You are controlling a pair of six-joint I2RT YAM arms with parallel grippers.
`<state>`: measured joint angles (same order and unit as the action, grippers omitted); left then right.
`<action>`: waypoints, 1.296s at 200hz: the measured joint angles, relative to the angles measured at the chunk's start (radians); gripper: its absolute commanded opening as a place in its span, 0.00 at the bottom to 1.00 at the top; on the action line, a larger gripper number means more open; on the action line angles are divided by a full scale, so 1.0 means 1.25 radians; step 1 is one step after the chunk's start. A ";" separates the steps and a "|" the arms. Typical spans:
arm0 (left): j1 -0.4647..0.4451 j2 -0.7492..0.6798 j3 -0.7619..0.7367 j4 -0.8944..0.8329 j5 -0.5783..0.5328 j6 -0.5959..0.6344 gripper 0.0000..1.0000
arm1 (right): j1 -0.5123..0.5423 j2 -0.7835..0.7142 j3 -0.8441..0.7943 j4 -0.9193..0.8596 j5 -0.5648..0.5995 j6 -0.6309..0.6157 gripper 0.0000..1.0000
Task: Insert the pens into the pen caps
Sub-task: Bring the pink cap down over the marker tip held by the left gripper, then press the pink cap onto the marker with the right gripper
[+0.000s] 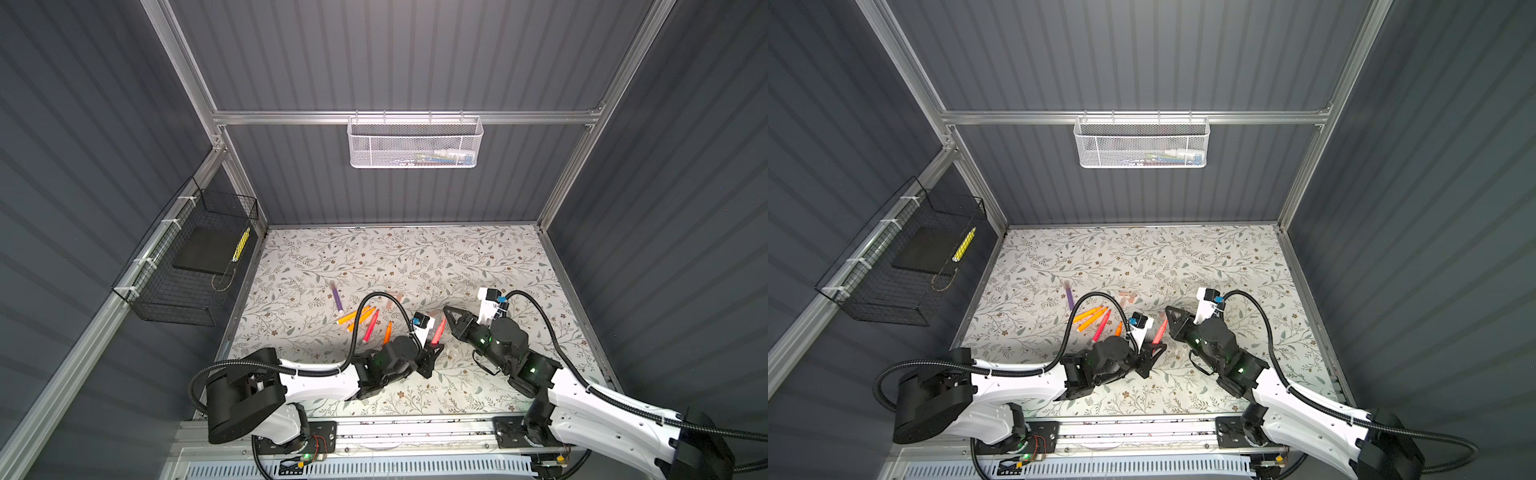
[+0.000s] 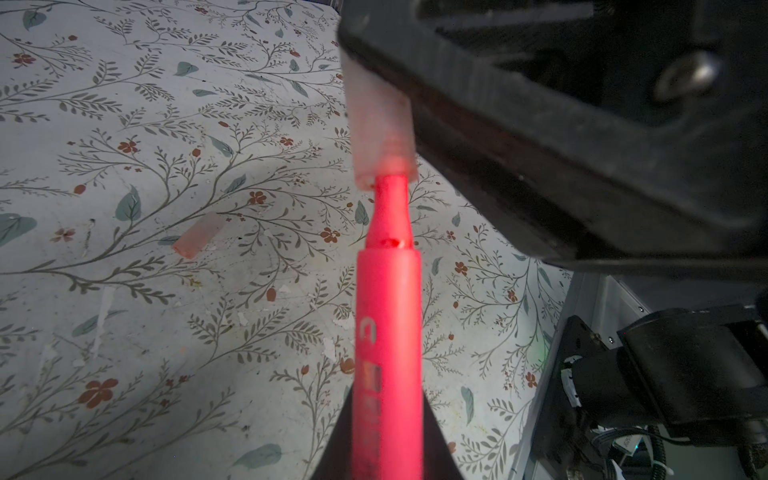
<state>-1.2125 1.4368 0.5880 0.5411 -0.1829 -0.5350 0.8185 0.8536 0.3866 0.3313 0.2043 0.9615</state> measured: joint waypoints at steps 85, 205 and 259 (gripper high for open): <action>0.087 0.005 -0.020 0.075 0.154 -0.063 0.00 | 0.040 0.030 -0.040 0.120 0.038 0.020 0.00; 0.119 -0.040 -0.013 0.057 0.277 -0.052 0.00 | 0.096 0.010 -0.093 0.294 0.071 -0.072 0.00; 0.114 -0.110 0.011 -0.052 0.273 0.023 0.00 | 0.111 -0.041 -0.115 0.336 0.046 -0.100 0.00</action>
<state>-1.0702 1.2999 0.6014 0.4759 0.1581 -0.5056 0.9577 0.8021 0.2428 0.7517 0.2615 0.8360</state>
